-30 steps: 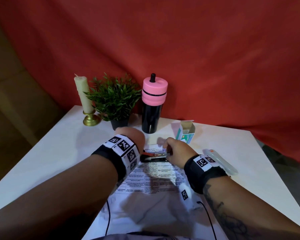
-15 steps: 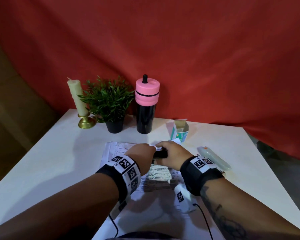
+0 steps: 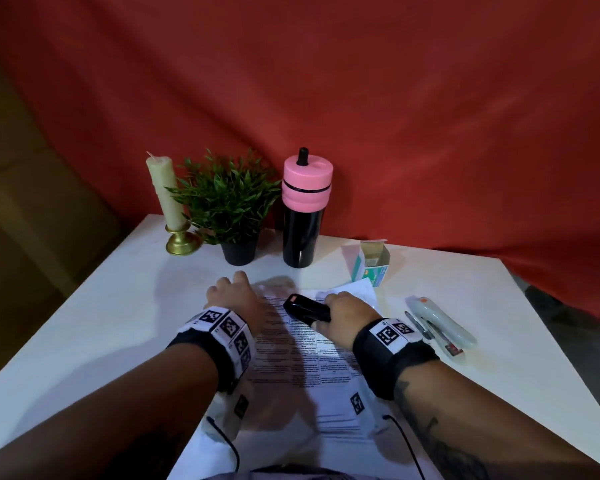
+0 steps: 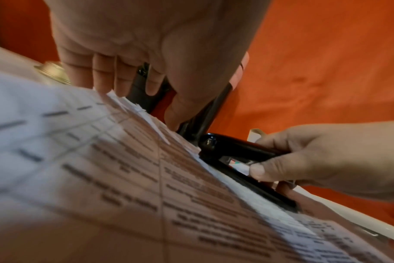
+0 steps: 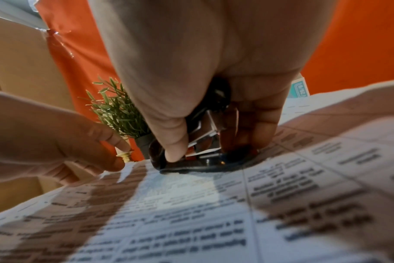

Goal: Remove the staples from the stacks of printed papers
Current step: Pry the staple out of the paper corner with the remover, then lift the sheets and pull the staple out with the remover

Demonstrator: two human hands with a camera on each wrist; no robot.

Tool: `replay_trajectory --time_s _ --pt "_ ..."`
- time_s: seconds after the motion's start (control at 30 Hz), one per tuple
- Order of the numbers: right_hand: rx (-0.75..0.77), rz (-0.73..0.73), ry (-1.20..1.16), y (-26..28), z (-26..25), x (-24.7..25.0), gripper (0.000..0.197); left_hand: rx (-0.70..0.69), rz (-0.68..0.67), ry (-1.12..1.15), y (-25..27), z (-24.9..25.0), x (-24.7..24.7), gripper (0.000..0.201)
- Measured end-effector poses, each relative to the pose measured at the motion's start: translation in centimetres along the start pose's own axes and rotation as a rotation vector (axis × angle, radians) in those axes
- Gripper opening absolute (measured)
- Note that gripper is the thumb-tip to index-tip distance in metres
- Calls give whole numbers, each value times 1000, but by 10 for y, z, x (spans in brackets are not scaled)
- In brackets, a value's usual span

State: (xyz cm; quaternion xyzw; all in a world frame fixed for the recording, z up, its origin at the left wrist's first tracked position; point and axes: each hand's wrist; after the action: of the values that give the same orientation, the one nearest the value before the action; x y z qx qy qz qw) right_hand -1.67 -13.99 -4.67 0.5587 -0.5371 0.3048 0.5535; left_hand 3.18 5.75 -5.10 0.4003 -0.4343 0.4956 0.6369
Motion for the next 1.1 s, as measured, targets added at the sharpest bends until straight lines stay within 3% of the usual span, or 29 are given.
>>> replay_trajectory --time_s 0.17,0.27,0.43,0.6,0.73,0.8,0.87,1.1 --pt "-17 -45 -50 -3 2 1 57 116 28 81 -5 4 2 60" --pt "-36 -57 -79 -4 2 0 61 163 118 261 -9 -5 5 64" --pt "-82 -42 -200 -3 5 -2 61 105 154 515 -15 -19 10 51" --pt "-121 -4 -430 -1 4 1 47 -73 168 403 -13 -13 14 33" --pt "-144 20 -561 3 6 4 24 -180 -50 12 -15 -6 22 51" --pt "-166 17 -609 6 7 5 28 -222 -154 -239 -15 -6 25 36" --pt "-169 -3 -638 9 8 5 33 -318 -166 -392 -13 -3 24 18" --pt "-135 -80 -683 16 8 -2 30 -355 -308 -193 -21 25 2 27"
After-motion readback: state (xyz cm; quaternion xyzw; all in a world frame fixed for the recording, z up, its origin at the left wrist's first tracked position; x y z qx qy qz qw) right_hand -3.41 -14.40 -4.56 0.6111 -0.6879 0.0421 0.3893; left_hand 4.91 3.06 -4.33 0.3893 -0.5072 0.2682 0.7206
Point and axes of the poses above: each hand's wrist, its own y-axis away from the middle knuckle, its own x-axis out of the back of the hand, z = x × y, and after that the axes turned 13 degrees about -x, right-handed
